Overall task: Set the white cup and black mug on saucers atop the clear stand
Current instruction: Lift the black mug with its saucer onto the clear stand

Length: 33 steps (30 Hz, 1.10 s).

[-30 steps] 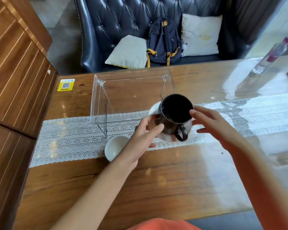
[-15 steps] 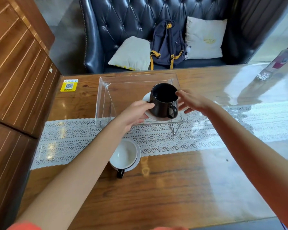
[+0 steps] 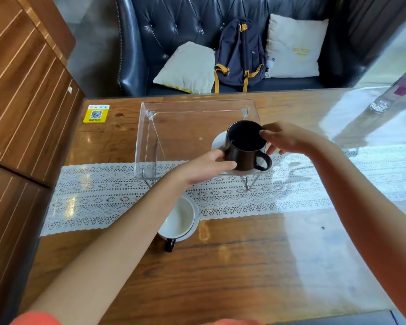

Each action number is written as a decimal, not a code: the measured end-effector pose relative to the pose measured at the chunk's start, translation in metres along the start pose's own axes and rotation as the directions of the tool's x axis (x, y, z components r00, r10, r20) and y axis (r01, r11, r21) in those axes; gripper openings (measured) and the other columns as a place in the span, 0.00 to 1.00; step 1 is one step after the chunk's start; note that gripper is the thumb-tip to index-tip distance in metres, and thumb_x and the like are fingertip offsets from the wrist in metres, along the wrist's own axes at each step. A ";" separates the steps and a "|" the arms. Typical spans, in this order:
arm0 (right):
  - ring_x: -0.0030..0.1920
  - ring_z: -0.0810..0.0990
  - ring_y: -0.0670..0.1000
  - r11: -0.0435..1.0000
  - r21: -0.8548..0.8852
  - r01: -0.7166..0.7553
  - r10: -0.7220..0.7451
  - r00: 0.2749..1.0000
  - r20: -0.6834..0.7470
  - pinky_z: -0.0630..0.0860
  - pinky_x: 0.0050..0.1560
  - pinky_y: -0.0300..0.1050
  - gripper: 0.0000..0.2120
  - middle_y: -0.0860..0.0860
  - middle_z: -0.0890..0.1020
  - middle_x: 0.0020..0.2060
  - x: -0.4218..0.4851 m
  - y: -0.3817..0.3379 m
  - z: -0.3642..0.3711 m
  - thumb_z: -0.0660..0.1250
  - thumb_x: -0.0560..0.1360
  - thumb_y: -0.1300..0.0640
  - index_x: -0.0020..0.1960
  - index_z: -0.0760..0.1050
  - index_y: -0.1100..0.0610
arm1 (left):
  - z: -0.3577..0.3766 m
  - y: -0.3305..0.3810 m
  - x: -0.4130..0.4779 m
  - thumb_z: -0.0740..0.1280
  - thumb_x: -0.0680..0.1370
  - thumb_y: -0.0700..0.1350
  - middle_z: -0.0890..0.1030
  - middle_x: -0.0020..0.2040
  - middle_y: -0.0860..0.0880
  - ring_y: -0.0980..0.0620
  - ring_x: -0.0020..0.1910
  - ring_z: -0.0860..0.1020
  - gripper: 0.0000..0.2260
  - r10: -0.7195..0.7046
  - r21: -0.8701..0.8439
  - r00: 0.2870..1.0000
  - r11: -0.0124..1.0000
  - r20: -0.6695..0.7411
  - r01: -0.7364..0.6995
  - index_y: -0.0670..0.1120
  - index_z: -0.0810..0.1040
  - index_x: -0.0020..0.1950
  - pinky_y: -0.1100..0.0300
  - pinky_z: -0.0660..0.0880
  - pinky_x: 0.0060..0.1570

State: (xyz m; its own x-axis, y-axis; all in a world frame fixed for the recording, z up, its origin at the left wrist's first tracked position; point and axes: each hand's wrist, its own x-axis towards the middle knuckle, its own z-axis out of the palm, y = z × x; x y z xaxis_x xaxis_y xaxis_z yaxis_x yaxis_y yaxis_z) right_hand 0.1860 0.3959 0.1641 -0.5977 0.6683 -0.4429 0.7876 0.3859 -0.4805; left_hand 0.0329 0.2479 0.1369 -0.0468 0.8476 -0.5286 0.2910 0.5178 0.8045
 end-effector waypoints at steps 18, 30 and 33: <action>0.54 0.81 0.53 0.815 0.567 -0.117 -0.187 0.873 0.449 0.79 0.54 0.53 0.17 0.55 0.81 0.58 -0.052 -0.017 0.145 0.58 0.79 0.47 0.62 0.75 0.54 | -0.004 -0.148 -0.084 0.64 0.78 0.43 0.81 0.49 0.48 0.56 0.45 0.79 0.04 -0.127 -0.332 0.655 0.922 -0.745 -0.198 0.51 0.77 0.49 0.59 0.74 0.45; 0.45 0.79 0.52 0.722 0.632 -0.281 0.043 0.930 0.365 0.73 0.40 0.43 0.22 0.55 0.80 0.51 -0.017 -0.024 0.235 0.67 0.74 0.51 0.67 0.68 0.51 | 0.016 -0.204 -0.071 0.66 0.76 0.51 0.66 0.72 0.51 0.49 0.69 0.67 0.25 -0.350 -0.559 0.891 0.818 -0.290 0.139 0.56 0.64 0.72 0.49 0.68 0.67; 0.41 0.80 0.49 0.721 0.635 -0.279 -0.004 0.913 0.407 0.76 0.36 0.39 0.23 0.51 0.80 0.44 -0.030 -0.020 0.233 0.67 0.75 0.54 0.68 0.66 0.50 | 0.020 -0.206 -0.072 0.67 0.75 0.48 0.64 0.74 0.50 0.48 0.71 0.65 0.25 -0.361 -0.487 0.881 0.855 -0.306 0.181 0.55 0.65 0.72 0.45 0.67 0.68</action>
State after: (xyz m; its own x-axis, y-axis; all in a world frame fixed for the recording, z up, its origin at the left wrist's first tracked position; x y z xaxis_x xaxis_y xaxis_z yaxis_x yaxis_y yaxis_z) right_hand 0.1534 0.2204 0.0104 -0.6103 0.3499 -0.7107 0.6392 -0.3122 -0.7028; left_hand -0.0048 0.0780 0.0032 -0.4390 0.5952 -0.6730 -0.2251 0.6523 0.7237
